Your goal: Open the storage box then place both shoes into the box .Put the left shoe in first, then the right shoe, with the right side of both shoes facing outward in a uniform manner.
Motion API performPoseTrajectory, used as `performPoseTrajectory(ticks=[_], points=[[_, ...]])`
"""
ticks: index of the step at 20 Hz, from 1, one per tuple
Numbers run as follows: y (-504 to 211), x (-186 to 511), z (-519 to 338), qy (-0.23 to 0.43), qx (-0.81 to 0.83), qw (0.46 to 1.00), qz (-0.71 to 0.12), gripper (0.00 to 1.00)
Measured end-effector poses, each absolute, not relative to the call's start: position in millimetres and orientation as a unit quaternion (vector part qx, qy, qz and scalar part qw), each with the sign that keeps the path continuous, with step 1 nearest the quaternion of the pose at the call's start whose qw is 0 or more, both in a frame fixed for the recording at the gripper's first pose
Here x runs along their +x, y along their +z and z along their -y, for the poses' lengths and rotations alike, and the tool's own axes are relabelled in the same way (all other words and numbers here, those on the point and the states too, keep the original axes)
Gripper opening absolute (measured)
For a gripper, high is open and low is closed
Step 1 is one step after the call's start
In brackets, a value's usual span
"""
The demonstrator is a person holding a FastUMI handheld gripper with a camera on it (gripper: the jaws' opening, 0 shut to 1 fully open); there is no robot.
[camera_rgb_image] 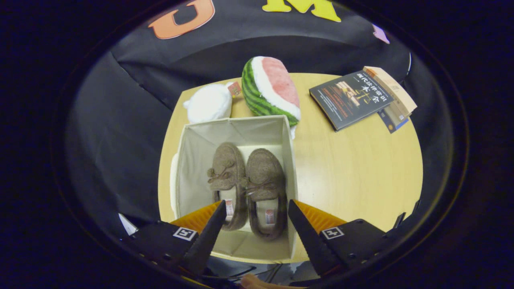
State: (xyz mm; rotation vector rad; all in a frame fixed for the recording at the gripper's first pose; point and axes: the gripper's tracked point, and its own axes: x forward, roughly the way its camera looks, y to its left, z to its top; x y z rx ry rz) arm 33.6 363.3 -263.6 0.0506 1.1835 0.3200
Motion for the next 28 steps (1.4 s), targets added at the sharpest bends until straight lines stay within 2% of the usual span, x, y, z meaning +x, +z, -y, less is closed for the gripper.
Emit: performPoseTrajectory(ticks=[8, 16, 24, 28], points=[[-168.4, 23.6, -319.2, 0.149, 0.024, 0.894, -0.423, 0.97], [-40.7, 2.3, -228.6, 0.109, 0.058, 0.971, -0.203, 0.97], [61.5, -36.4, -125.2, 0.101, 0.003, 0.995, 0.023, 0.96], [60.7, -60.5, -94.0, 0.124, -0.013, 0.990, 0.067, 0.96]])
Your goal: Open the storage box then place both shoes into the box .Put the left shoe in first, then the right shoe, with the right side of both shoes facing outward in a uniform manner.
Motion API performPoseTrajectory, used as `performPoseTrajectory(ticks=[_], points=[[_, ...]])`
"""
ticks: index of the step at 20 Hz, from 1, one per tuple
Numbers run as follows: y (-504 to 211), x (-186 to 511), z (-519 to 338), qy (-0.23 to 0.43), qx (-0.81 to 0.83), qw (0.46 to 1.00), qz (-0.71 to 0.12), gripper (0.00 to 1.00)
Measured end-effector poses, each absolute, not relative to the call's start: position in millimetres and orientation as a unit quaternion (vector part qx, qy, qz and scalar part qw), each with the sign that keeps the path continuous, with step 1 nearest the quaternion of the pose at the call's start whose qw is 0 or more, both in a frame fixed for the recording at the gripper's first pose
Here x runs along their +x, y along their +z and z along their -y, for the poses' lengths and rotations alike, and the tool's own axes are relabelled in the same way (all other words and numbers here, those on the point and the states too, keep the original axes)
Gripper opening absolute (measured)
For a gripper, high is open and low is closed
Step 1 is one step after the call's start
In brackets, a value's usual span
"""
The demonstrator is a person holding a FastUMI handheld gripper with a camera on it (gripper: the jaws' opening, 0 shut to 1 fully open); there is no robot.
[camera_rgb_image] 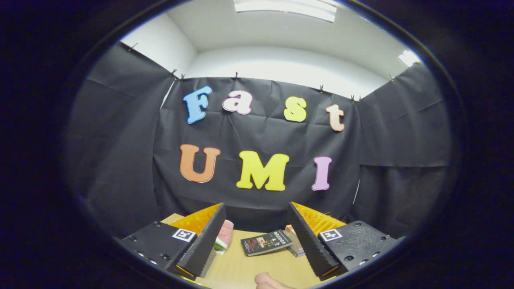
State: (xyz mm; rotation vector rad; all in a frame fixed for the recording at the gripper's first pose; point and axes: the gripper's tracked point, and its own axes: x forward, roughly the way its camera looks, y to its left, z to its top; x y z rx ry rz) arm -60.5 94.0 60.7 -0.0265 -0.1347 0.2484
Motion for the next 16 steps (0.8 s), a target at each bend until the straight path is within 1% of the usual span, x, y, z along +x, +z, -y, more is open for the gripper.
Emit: performPoseTrajectory(ticks=[6, 11, 16], points=[[45.8, -73.3, -37.4, 0.125, 0.033, 0.986, 0.109, 0.95], [25.0, -83.6, -30.3, 0.152, 0.035, 0.986, 0.066, 0.96], [35.0, -87.7, -18.8, 0.132, 0.032, 0.988, 0.074, 0.96]])
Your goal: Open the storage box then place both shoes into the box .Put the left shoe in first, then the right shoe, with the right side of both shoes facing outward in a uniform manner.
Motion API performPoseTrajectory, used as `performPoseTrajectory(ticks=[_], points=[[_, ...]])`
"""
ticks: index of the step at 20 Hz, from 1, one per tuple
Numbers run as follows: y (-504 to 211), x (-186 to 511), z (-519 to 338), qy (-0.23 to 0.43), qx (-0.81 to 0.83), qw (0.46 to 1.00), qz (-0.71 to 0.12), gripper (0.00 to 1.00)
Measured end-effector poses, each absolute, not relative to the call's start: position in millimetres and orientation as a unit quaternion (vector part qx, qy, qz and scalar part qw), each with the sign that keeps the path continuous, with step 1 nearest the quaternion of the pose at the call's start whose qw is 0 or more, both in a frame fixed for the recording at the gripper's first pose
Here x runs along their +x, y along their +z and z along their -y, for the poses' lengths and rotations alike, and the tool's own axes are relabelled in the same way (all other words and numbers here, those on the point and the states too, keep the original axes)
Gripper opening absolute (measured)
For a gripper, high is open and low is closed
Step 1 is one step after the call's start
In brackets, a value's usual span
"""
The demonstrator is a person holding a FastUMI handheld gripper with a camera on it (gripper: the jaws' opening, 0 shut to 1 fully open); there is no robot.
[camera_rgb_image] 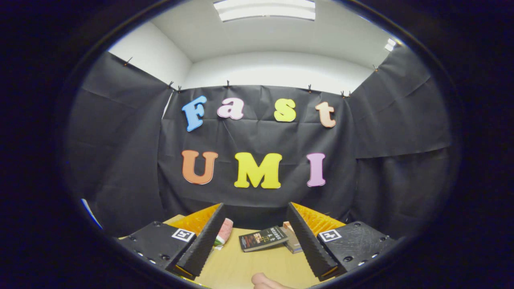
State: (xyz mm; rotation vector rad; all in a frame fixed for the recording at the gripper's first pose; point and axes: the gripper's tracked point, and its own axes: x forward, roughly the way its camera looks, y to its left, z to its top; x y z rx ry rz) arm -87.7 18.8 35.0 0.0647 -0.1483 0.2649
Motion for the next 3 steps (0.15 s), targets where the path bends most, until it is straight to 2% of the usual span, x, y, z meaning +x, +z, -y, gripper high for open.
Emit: performPoseTrajectory(ticks=[3], points=[[49.9, -91.3, -20.0, 0.118, 0.035, 0.989, 0.084, 0.96]])
